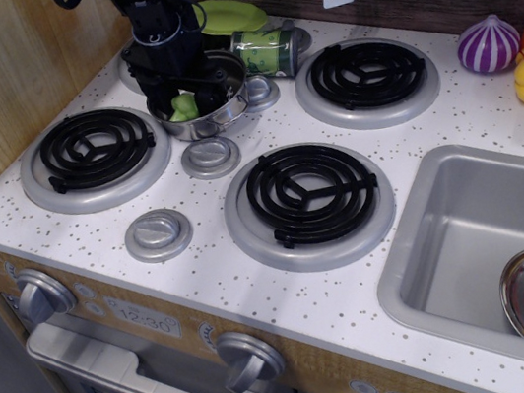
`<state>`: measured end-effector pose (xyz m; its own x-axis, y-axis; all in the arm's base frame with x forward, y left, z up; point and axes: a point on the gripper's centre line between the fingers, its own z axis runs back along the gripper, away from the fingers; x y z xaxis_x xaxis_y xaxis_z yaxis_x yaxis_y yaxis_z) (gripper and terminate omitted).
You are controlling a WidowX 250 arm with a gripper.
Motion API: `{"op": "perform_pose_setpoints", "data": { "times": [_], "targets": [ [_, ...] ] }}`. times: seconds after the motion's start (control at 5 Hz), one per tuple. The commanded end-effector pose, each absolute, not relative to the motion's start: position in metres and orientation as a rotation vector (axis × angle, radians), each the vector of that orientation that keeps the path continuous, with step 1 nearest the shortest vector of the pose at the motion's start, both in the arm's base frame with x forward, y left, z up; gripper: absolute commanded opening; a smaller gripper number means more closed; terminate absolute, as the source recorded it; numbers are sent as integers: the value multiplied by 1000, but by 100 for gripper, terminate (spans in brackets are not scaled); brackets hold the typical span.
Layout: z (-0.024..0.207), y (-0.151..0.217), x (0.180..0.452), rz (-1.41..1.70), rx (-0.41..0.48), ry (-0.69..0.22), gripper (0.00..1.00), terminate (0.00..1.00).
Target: Take broccoli out of pan
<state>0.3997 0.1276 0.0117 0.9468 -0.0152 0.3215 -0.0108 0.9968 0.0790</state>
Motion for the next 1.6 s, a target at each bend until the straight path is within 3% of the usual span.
{"op": "perform_pose_setpoints", "data": {
  "times": [0.0,0.2,0.6,0.8,1.0,1.4],
  "targets": [
    [24,127,409,-14,112,-377,0,0],
    [38,125,402,-15,144,-357,0,0],
    [92,114,388,27,235,-253,0,0],
    [101,115,376,51,280,-251,0,0],
    [103,129,358,51,321,-239,0,0],
    [68,170,338,-92,360,-251,0,0]
  ]
}}
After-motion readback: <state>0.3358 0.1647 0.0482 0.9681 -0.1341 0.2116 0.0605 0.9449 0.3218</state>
